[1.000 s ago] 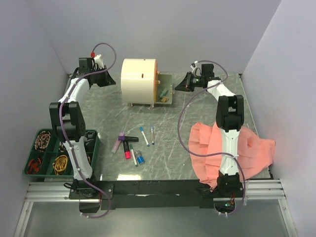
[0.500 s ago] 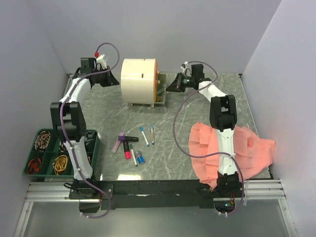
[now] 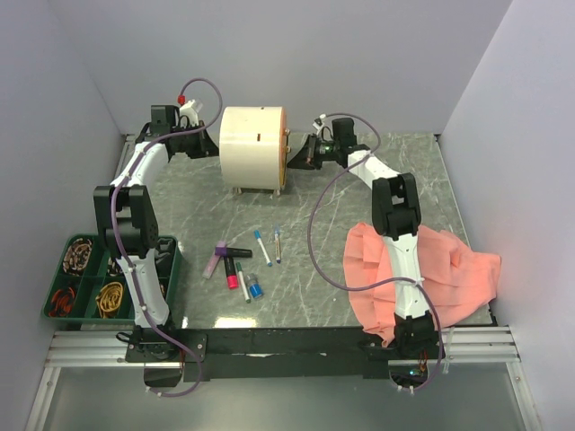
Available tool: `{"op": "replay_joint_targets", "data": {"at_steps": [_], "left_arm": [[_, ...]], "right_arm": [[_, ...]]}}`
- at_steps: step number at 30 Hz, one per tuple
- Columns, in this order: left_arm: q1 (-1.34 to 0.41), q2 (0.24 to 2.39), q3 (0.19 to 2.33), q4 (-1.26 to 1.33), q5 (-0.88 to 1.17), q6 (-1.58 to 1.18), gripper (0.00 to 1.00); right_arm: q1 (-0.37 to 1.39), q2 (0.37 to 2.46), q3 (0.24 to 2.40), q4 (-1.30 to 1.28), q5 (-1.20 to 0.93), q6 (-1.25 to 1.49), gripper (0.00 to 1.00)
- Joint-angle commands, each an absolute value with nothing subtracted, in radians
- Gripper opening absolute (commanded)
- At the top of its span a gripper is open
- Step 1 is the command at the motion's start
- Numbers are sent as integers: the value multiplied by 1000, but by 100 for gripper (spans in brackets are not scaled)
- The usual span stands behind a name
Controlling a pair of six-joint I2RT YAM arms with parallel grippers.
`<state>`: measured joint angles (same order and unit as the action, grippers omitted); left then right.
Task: Sort the stationery into containers
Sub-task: Close the drawer in the storage box.
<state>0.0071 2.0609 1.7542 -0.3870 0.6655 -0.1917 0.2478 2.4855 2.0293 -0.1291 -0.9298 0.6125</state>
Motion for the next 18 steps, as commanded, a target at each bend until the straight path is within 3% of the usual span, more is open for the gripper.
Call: {"op": "replay_joint_targets", "data": {"at_steps": [1, 9, 10, 11, 13, 14, 18], "left_arm": [[5, 2014, 1750, -388, 684, -166, 1], [5, 2014, 1762, -400, 654, -155, 1], [6, 2013, 1766, -406, 644, -150, 2], [5, 2008, 1767, -416, 637, -138, 6], [5, 2005, 1767, -422, 606, -130, 16], [14, 2003, 1769, -425, 597, -129, 29], [37, 2011, 1773, -434, 545, -124, 46]], "right_arm": [[264, 2500, 2083, -83, -951, 638, 0], [250, 2476, 2072, -95, -956, 631, 3], [241, 2461, 2060, -112, -954, 617, 7], [229, 2445, 2042, -121, -950, 608, 22], [193, 2399, 1985, -144, -962, 585, 38], [180, 2385, 1965, -140, -972, 584, 42], [129, 2352, 1875, -2, -1090, 721, 55]]}}
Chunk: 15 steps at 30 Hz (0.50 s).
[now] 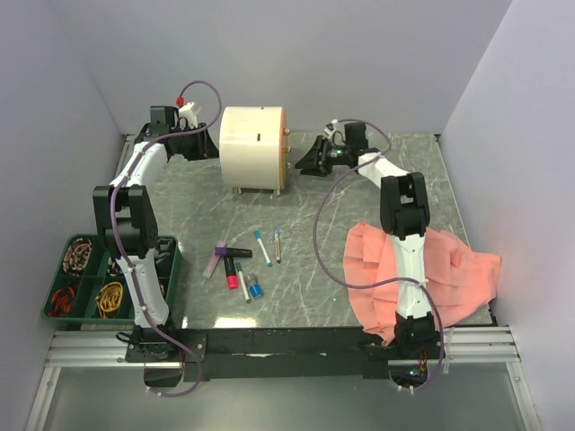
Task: Sort the stationery into containers
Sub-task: Close the drawer in the storage box, then open the drawer in the storage box.
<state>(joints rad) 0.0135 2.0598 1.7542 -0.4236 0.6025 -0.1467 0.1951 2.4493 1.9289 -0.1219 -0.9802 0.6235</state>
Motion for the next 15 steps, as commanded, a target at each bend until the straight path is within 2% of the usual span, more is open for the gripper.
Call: {"op": "replay_joint_targets", "data": {"at_steps": [1, 9, 10, 15], "left_arm": [[40, 2014, 1775, -436, 531, -121, 48], [43, 2039, 1804, -471, 500, -86, 60], [44, 2040, 1804, -479, 499, -84, 64], [44, 2039, 1798, -491, 480, -54, 66]], "right_arm": [[123, 2352, 1873, 62, -1106, 765, 56], [141, 2365, 1920, 248, -1177, 931, 52], [144, 2367, 1925, 276, -1180, 954, 52], [164, 2390, 1965, 308, -1175, 994, 52]]}}
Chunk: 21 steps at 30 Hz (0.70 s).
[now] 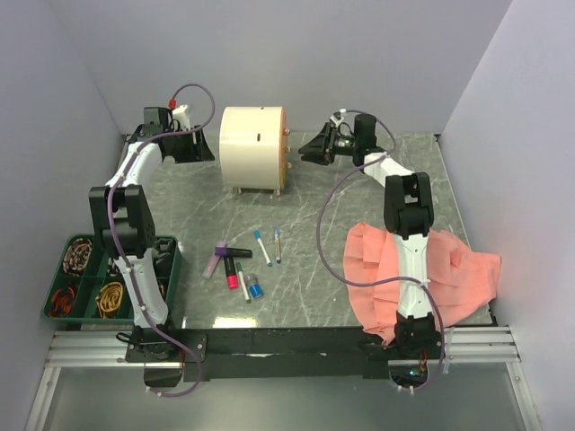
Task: Sort the stationery into containers
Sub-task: Open the drawer in the storage box.
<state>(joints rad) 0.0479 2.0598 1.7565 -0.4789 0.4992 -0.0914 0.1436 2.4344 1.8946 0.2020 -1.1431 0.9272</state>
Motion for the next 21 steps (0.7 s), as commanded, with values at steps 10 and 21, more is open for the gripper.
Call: {"op": "replay_joint_targets", "data": {"at_steps": [10, 21], "left_arm": [[43, 2029, 1781, -492, 457, -46, 67], [40, 2022, 1776, -497, 456, -41, 67]], "right_arm": [[173, 2421, 2022, 281, -1146, 977, 52], [187, 2462, 2051, 244, -1123, 953, 56]]}}
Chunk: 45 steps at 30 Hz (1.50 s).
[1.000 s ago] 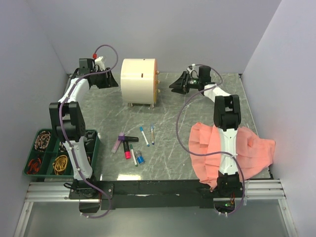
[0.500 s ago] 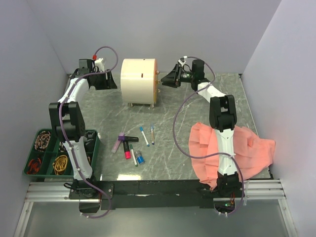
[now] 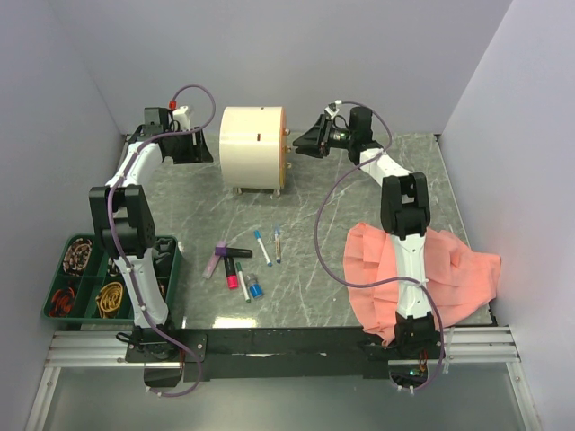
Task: Sort the stationery into containers
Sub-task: Open the drawer in the storage box.
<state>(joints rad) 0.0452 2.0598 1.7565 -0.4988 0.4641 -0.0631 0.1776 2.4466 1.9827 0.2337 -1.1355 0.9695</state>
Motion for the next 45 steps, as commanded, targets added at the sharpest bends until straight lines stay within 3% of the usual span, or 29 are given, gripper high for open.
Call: {"op": "replay_joint_targets", "data": {"at_steps": [1, 21, 35, 45], "left_arm": [[40, 2020, 1773, -499, 454, -40, 67], [31, 2043, 1792, -505, 445, -35, 68], [20, 2034, 1775, -505, 419, -31, 69], [18, 2033, 1775, -505, 413, -29, 69]], "right_arm": [[189, 2465, 2054, 250, -1123, 953, 56], [206, 2511, 2086, 247, -1111, 953, 55], [225, 2533, 2094, 279, -1114, 962, 46], [224, 2528, 2072, 311, -1131, 969, 24]]}}
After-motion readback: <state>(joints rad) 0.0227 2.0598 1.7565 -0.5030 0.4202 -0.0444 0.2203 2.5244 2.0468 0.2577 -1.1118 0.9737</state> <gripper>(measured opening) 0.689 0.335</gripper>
